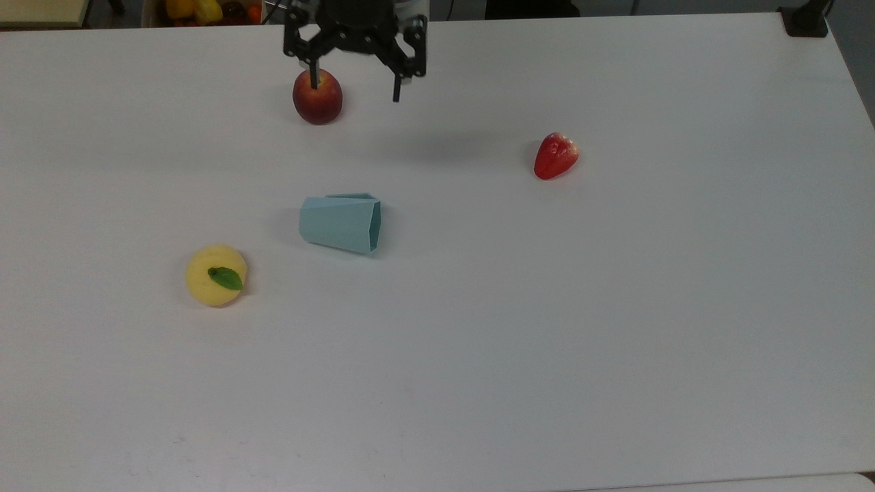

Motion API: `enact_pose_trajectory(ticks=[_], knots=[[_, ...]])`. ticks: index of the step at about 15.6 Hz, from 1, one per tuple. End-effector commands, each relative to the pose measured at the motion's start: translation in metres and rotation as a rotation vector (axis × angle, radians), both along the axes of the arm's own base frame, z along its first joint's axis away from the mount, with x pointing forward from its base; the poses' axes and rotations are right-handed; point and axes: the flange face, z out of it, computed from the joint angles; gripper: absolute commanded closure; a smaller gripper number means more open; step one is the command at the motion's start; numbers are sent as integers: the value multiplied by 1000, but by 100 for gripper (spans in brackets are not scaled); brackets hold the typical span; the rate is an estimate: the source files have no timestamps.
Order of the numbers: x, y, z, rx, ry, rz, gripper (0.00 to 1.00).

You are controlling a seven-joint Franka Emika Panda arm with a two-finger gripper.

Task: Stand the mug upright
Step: 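Move the open gripper down toward the teal cup lying on its side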

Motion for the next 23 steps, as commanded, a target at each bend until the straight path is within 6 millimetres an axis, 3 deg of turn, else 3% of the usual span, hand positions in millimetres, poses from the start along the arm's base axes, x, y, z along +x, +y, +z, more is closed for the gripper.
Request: enact_pose_trajectory(ticks=[1, 8, 10, 16, 23], knots=[[12, 23, -20, -63, -44, -50, 0], [29, 49, -74, -221, -77, -148, 0], [33, 53, -103, -273, -56, -147, 0], [45, 56, -159, -310, -49, -107, 0], [53, 56, -202, -356, -50, -75, 0]])
